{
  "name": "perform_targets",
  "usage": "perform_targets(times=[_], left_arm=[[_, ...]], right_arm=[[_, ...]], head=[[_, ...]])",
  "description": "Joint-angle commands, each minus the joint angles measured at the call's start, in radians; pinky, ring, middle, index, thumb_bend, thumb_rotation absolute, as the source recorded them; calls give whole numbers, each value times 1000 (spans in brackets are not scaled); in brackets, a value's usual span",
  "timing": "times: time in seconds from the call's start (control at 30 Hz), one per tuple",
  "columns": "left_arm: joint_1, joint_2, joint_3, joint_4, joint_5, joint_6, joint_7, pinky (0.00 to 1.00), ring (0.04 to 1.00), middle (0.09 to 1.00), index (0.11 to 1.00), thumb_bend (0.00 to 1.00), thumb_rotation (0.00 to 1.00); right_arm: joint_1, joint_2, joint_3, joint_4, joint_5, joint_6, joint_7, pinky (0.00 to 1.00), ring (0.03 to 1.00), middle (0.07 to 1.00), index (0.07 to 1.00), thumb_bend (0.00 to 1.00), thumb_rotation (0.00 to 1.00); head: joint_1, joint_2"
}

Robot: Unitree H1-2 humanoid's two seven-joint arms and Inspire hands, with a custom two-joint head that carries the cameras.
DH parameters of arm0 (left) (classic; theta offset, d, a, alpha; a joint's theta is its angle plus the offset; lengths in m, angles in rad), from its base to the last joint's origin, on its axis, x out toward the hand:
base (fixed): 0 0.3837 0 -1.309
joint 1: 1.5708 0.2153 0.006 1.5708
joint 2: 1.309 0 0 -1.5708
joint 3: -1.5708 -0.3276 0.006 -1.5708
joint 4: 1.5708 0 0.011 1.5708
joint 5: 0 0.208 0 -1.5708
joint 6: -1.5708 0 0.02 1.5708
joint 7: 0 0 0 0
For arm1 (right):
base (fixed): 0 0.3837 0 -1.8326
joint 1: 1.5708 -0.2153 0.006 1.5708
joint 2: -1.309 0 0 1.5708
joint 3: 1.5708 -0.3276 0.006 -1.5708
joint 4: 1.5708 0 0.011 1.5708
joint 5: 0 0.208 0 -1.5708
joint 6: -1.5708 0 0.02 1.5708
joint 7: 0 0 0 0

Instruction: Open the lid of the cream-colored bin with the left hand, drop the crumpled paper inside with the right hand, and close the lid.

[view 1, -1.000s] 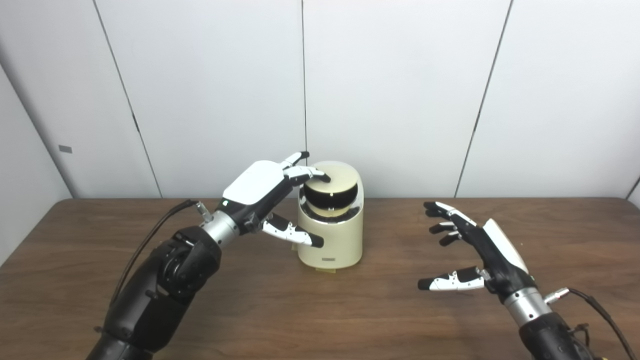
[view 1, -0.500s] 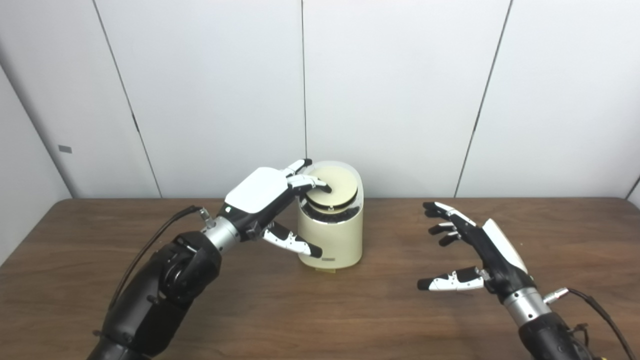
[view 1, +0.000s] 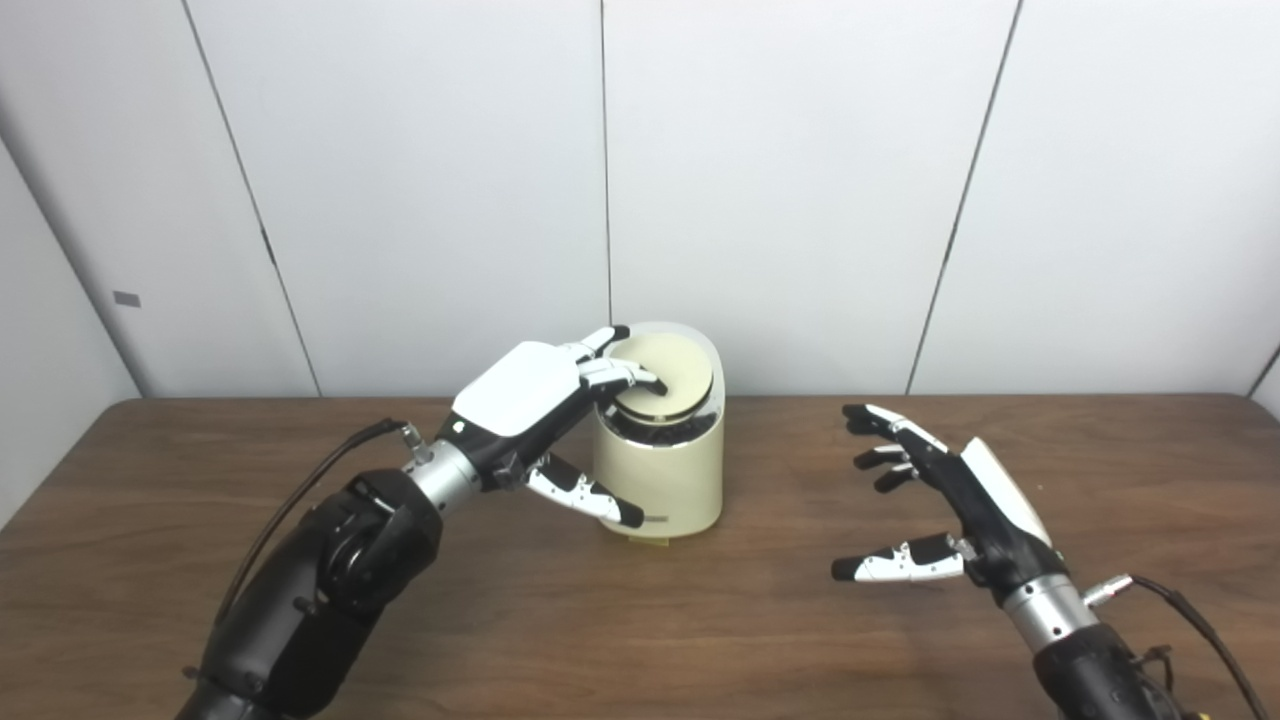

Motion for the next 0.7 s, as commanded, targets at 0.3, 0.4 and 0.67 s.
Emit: perform_targets(times=[0.3, 0.4, 0.67], left_arm=[[-28, 21, -17, -38, 62, -9, 15, 906, 974, 822, 823, 956, 441], [-33, 36, -45, -43, 174, 7, 37, 899, 967, 818, 820, 963, 469], [-41, 51, -87, -82, 299, 98, -53, 999, 979, 792, 783, 957, 468]], right_arm=[[-24, -8, -9, -50, 7, -8, -15, 602, 725, 831, 848, 848, 82], [-22, -8, -9, -49, 4, -12, -19, 600, 722, 834, 846, 850, 75], [-23, -8, -9, -56, 6, -6, -15, 601, 719, 839, 849, 845, 72]], head=[[-1, 5], [-1, 5], [-2, 13]])
